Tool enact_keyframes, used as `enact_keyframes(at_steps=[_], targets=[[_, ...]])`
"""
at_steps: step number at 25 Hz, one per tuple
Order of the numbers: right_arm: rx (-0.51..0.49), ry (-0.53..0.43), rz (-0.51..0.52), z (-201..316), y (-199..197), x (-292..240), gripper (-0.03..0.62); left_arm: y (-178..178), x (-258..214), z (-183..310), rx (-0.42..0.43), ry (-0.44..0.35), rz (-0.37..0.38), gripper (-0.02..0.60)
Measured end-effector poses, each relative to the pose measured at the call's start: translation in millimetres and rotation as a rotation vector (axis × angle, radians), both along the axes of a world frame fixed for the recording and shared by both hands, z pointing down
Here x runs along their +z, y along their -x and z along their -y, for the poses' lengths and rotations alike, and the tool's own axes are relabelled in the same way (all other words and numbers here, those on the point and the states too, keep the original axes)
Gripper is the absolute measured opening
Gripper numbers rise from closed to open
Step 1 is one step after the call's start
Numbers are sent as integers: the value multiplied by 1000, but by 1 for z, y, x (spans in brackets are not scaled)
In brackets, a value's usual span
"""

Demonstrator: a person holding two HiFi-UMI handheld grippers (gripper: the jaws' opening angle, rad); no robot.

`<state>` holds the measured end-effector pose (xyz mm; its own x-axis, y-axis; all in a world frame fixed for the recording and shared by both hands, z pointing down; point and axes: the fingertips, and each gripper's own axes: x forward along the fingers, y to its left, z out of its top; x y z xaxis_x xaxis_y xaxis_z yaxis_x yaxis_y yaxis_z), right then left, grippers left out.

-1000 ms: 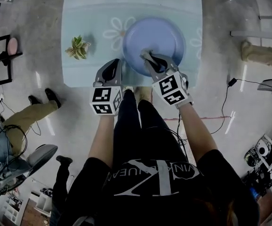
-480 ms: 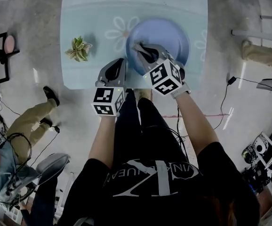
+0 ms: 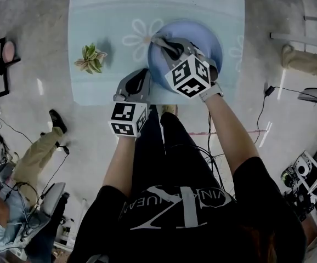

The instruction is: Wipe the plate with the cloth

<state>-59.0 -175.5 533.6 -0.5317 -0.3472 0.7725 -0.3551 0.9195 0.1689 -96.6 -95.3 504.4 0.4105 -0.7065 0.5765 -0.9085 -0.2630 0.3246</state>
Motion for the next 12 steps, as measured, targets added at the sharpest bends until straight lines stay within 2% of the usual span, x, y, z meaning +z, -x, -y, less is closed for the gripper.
enact_keyframes(at_steps=[12], targets=[[8,-66,-86,30,-9,3,40,0,3,4,11,14,-7,0]])
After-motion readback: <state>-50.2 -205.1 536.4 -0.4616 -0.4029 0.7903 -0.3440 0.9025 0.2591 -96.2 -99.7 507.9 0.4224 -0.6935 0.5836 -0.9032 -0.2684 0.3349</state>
